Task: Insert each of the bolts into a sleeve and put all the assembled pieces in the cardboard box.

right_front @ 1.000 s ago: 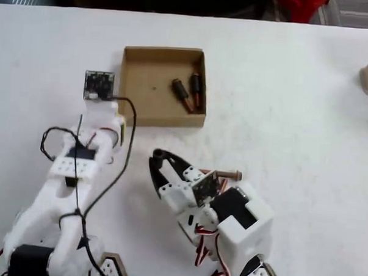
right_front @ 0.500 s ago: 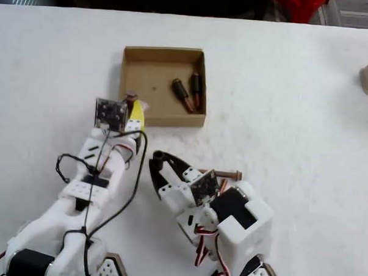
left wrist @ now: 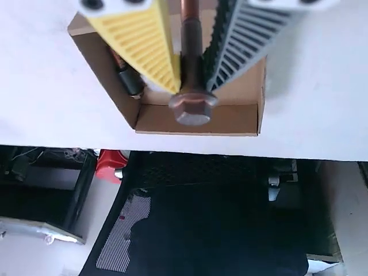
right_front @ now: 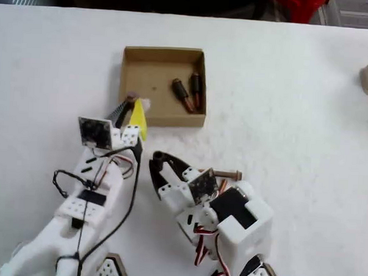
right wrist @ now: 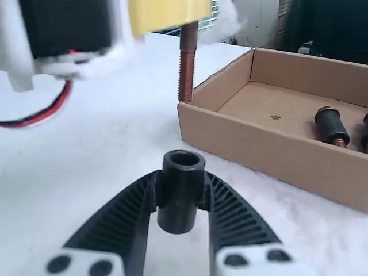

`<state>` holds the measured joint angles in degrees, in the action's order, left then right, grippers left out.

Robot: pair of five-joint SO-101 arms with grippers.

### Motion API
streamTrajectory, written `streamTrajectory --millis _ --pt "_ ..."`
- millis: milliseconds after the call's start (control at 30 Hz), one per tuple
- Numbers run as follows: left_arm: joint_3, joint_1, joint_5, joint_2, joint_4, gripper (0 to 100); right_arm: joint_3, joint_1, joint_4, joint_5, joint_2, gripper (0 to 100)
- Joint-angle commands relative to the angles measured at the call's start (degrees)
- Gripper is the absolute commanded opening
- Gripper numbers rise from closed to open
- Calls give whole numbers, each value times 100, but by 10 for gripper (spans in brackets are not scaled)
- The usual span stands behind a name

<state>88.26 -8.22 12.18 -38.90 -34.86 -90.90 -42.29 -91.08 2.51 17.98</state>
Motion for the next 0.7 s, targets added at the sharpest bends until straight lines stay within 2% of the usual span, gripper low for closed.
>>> streamTrajectory --millis 0,333,667 --pt "132 -75 466 -1420 897 23 97 4 22 -79 -22 16" --pt "615 -576 475 -3741 2716 23 97 4 31 -79 -22 16" --pt "914 -1086 448 -5095 4158 22 97 -4 40 -62 -22 16"
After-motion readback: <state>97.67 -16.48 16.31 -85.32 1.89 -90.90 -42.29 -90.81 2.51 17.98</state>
